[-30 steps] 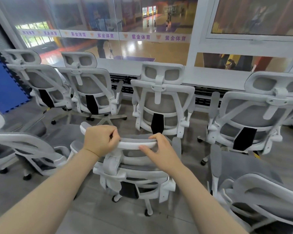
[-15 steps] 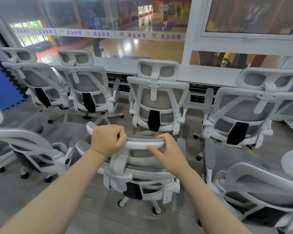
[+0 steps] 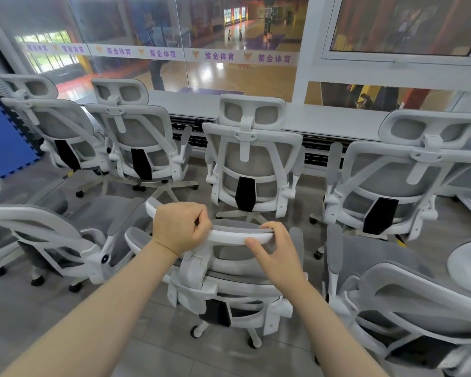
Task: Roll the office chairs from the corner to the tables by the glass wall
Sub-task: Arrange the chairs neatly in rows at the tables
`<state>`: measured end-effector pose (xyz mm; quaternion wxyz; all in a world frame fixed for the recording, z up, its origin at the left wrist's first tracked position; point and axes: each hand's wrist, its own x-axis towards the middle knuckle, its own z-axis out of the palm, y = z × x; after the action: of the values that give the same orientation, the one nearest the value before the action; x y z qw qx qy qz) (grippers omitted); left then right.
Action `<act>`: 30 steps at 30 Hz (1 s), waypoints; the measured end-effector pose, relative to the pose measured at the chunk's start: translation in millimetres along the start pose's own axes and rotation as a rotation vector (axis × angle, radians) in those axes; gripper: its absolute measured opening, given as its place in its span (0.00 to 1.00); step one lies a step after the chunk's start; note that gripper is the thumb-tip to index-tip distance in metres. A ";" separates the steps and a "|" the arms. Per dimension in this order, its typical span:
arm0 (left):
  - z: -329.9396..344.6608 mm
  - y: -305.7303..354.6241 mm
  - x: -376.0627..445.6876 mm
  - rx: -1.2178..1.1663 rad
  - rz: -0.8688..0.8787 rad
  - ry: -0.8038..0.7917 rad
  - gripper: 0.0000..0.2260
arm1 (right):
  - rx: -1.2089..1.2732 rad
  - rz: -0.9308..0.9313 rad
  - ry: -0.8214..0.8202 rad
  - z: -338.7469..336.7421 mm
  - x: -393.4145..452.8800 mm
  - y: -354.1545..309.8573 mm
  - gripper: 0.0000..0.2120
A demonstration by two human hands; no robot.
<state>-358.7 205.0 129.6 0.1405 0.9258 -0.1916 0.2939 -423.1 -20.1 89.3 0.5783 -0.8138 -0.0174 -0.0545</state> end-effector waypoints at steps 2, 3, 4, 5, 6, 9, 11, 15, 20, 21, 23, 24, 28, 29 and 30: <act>2.3 -1.1 5.2 -0.007 -0.001 0.012 0.14 | -0.006 0.010 -0.012 -0.3 6.7 0.8 0.14; 3.7 -2.0 7.9 -0.011 0.005 0.019 0.14 | -0.004 0.016 -0.016 -0.4 10.2 1.4 0.14; 4.9 -2.7 10.2 -0.014 0.011 0.024 0.14 | 0.001 0.020 -0.020 -0.6 13.2 1.7 0.14; 6.1 -4.0 12.0 -0.015 0.013 0.025 0.14 | 0.007 0.023 -0.025 -0.5 16.0 2.5 0.15; 7.1 -5.2 13.1 -0.014 0.010 0.025 0.14 | 0.010 0.025 -0.032 -0.4 18.1 3.1 0.15; 9.7 -8.7 16.9 -0.002 0.003 0.027 0.15 | 0.009 0.021 -0.035 2.0 23.7 4.1 0.16; 11.5 -10.3 21.9 0.011 0.012 0.032 0.15 | 0.018 0.022 -0.030 3.7 28.6 4.4 0.15; 14.8 -14.4 29.6 0.025 0.011 0.025 0.15 | 0.023 0.027 -0.034 5.4 38.2 5.8 0.15; 14.3 -12.3 37.0 -0.013 0.030 0.043 0.13 | 0.006 0.011 -0.026 6.2 47.0 7.8 0.16; 14.8 -11.6 38.7 -0.020 0.035 0.044 0.12 | 0.001 0.011 -0.027 5.6 49.4 8.6 0.17; 18.4 -11.7 42.6 -0.026 0.025 0.036 0.12 | -0.004 0.018 -0.034 3.6 54.1 10.0 0.18; 20.7 -12.0 44.9 -0.023 0.014 0.028 0.13 | -0.006 0.025 -0.033 2.4 56.4 10.5 0.19; 29.6 -10.8 49.3 -0.005 0.008 0.031 0.14 | -0.022 0.036 -0.016 -1.6 58.7 14.3 0.23; 30.9 -10.5 48.6 -0.010 0.007 0.031 0.14 | -0.027 0.031 -0.018 -2.5 57.7 15.8 0.22; 32.5 -10.4 47.8 -0.013 0.004 0.029 0.14 | -0.032 0.026 -0.022 -3.2 56.5 17.1 0.22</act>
<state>-302.1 189.1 131.1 0.1489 0.9201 -0.1933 0.3065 -365.6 -30.7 80.5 0.5655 -0.8238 -0.0123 -0.0382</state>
